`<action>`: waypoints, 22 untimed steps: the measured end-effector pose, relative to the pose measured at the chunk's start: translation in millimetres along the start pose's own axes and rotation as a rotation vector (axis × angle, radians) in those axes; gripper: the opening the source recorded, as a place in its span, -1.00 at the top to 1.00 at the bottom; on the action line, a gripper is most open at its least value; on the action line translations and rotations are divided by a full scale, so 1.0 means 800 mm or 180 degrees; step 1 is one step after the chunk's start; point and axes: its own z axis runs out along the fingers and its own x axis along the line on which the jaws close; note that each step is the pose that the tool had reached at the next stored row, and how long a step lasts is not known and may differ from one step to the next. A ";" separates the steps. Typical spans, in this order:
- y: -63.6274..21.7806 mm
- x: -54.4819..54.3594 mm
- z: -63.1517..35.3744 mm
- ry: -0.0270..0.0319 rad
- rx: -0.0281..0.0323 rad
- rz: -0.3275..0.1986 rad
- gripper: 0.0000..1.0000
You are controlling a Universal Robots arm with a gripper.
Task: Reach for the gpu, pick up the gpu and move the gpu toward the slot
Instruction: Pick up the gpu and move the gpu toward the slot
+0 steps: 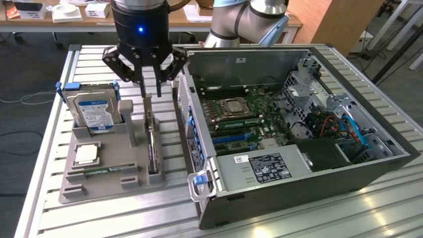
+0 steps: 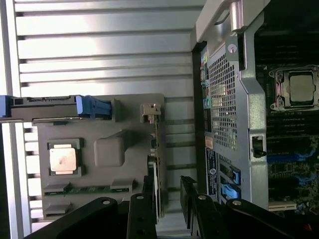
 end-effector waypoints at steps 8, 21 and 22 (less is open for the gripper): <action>-0.001 0.000 0.018 0.0000 0.0000 0.0000 0.29; -0.002 0.001 0.044 0.0000 0.0000 0.0000 0.29; -0.002 0.001 0.044 0.0000 0.0001 0.0000 0.29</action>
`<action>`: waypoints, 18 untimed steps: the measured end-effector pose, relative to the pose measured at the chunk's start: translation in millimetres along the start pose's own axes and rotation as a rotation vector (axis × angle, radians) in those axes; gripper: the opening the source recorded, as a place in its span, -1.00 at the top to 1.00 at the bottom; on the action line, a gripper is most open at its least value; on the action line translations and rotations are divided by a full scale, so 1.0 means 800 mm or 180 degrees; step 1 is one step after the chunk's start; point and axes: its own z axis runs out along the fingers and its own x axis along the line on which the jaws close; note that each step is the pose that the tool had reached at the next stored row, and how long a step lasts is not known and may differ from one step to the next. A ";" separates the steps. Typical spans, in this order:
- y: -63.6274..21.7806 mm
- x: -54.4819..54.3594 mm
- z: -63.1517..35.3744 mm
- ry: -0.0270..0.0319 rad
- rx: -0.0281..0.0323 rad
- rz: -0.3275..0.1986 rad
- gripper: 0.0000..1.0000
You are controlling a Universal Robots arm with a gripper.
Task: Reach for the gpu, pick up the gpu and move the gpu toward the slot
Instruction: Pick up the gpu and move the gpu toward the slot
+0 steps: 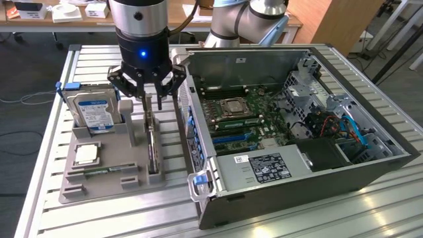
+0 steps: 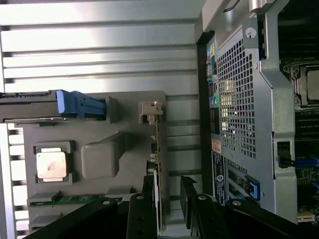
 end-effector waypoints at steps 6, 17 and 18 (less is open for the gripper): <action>0.000 0.000 0.000 0.0000 0.0000 0.0000 0.29; -0.008 0.000 0.000 0.0000 0.0001 0.0000 -0.10; -0.011 0.000 0.000 0.0000 0.0001 0.0000 -0.10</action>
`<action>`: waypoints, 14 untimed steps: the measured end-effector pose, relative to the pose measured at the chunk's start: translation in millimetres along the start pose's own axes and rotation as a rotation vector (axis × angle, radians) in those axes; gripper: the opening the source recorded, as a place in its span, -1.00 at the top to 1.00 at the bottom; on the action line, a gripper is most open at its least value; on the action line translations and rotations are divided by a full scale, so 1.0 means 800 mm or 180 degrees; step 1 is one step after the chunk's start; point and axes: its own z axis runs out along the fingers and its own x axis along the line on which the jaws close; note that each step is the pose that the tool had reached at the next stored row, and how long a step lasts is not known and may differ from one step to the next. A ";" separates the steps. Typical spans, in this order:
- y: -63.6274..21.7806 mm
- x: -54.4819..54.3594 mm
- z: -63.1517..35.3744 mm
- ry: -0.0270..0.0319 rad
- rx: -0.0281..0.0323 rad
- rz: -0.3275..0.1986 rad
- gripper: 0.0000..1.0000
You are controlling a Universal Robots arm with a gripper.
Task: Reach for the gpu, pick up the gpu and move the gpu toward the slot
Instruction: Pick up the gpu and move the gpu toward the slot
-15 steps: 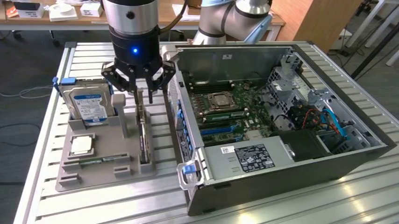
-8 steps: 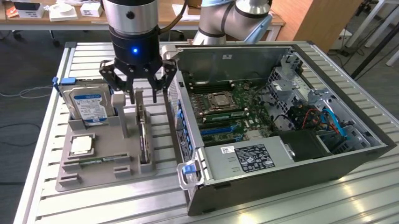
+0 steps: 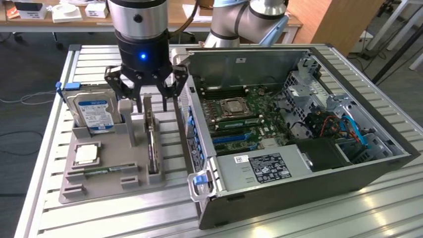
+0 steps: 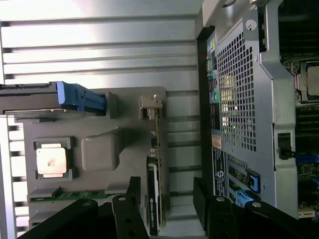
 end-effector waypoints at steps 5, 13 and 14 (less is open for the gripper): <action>-0.015 0.000 -0.001 0.0000 0.0000 0.0000 -0.10; -0.023 0.001 0.002 0.0000 0.0000 0.0000 -0.10; -0.023 0.001 0.005 0.0000 0.0000 0.0000 -0.10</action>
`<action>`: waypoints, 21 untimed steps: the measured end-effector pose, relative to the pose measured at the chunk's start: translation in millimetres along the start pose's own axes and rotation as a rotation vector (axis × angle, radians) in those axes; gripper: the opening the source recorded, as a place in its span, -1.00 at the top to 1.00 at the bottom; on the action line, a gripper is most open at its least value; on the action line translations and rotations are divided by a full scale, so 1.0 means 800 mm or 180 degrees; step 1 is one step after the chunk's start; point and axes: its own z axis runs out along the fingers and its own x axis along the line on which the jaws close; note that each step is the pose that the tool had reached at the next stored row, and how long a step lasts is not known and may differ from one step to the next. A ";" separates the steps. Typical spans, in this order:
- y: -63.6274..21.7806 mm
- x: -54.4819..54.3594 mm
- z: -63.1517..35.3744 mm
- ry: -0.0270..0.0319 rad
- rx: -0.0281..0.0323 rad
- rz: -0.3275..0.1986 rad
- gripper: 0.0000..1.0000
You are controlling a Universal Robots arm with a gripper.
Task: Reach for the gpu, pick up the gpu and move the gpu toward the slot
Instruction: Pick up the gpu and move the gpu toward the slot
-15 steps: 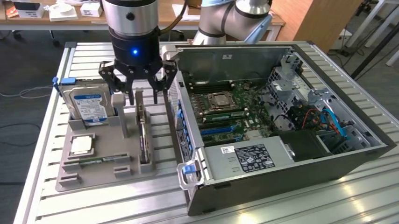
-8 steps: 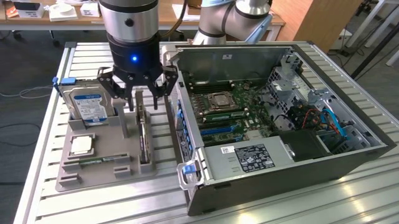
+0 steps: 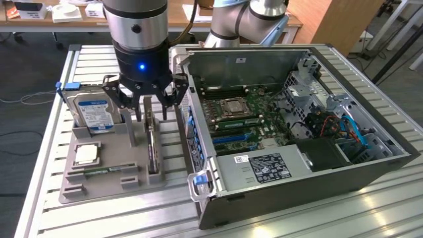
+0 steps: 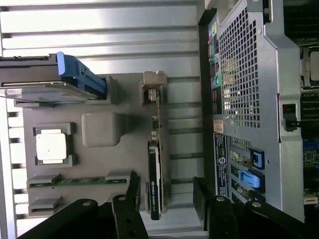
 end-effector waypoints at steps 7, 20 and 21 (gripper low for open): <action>-0.001 0.000 0.016 0.0000 0.0000 0.0000 -0.10; -0.002 0.001 0.036 0.0000 0.0001 0.0000 -0.10; -0.002 0.001 0.036 0.0000 0.0000 0.0000 -0.10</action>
